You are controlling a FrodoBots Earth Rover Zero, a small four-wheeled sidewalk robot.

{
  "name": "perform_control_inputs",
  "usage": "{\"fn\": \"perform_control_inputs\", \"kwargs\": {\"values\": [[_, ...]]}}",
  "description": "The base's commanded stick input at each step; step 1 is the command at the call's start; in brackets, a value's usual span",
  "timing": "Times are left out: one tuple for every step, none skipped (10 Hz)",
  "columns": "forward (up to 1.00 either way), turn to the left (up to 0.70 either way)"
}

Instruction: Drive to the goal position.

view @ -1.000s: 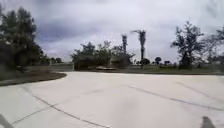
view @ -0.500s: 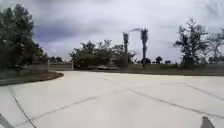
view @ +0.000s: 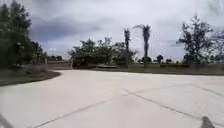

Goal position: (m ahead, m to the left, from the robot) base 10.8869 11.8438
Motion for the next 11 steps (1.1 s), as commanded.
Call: {"fn": "perform_control_inputs", "kwargs": {"values": [[0.85, 0.00], [0.85, 0.00], [0.85, 0.00], [0.85, 0.00], [0.85, 0.00], [0.85, 0.00], [0.85, 0.00], [0.85, 0.00], [0.85, 0.00], [0.85, 0.00], [0.85, 0.00]]}}
